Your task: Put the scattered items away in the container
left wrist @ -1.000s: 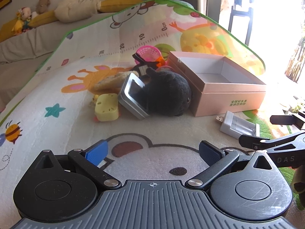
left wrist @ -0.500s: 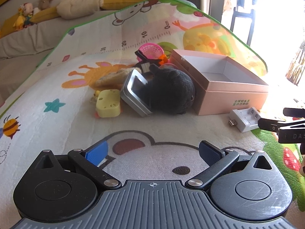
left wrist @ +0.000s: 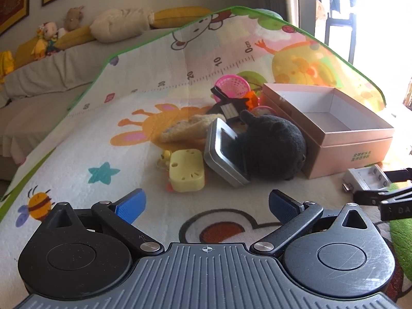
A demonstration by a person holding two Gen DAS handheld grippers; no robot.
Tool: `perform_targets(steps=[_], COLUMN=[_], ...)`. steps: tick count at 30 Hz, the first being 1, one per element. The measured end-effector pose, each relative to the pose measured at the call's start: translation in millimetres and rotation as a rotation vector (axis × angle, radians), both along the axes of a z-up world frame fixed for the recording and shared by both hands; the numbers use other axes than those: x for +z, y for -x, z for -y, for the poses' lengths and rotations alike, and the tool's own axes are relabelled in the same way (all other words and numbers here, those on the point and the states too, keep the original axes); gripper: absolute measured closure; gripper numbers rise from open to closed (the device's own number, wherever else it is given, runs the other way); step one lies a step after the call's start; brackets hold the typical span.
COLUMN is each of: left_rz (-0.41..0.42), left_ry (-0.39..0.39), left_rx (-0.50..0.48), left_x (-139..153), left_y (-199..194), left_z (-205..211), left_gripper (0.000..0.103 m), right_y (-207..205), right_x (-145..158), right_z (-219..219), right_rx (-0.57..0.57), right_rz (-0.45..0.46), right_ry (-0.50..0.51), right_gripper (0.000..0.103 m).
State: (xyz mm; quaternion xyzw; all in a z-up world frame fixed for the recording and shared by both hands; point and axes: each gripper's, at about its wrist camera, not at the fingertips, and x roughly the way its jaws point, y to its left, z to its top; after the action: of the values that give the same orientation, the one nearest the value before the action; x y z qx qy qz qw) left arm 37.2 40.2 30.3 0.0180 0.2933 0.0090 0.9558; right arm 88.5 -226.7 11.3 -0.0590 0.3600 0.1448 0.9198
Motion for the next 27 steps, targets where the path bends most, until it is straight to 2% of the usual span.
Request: perform_targets(steps=[4, 8, 9, 10, 11, 13, 15, 17, 19, 21, 24, 27], left_rz=[-0.019, -0.051, -0.060, -0.070, -0.080, -0.076, -0.065, -0.042, -0.038, -0.032, -0.023, -0.030], left_ry=[-0.010, -0.013, -0.019, -0.026, -0.030, -0.020, -0.017, -0.035, -0.037, -0.053, -0.072, -0.057], left_rx=[0.032, 0.029, 0.027, 0.028, 0.031, 0.039, 0.036, 0.029, 0.021, 0.006, -0.019, -0.046], left_x=[-5, -13, -15, -17, -20, -22, -22, -19, -19, -18, -16, -10], left_y=[-26, -37, -39, -41, -43, -45, -48, -51, -54, -53, -43, -21], left_z=[-11, -18, -18, -18, -19, -22, -22, -20, -17, -13, -8, -5], left_gripper=[0.000, 0.001, 0.008, 0.026, 0.034, 0.029, 0.030, 0.033, 0.048, 0.057, 0.059, 0.060], right_y=[26, 50, 54, 55, 54, 51, 50, 50, 49, 49, 49, 50], right_x=[2, 1, 0, 0, 0, 0, 0, -1, -1, -1, -1, -1], right_z=[5, 7, 6, 3, 2, 1, 0, -1, -1, -1, 0, 1], right_rx=[0.040, 0.065, 0.068, 0.069, 0.069, 0.064, 0.067, 0.072, 0.076, 0.077, 0.071, 0.054], right_rz=[-0.016, 0.006, 0.017, 0.024, 0.022, 0.014, 0.014, 0.012, 0.009, 0.009, 0.011, 0.012], right_ry=[-0.042, -0.081, -0.075, -0.062, -0.061, -0.066, -0.061, -0.065, -0.070, -0.069, -0.071, -0.074], right_gripper=[0.022, 0.022, 0.021, 0.021, 0.018, 0.015, 0.014, 0.011, 0.010, 0.009, 0.009, 0.008])
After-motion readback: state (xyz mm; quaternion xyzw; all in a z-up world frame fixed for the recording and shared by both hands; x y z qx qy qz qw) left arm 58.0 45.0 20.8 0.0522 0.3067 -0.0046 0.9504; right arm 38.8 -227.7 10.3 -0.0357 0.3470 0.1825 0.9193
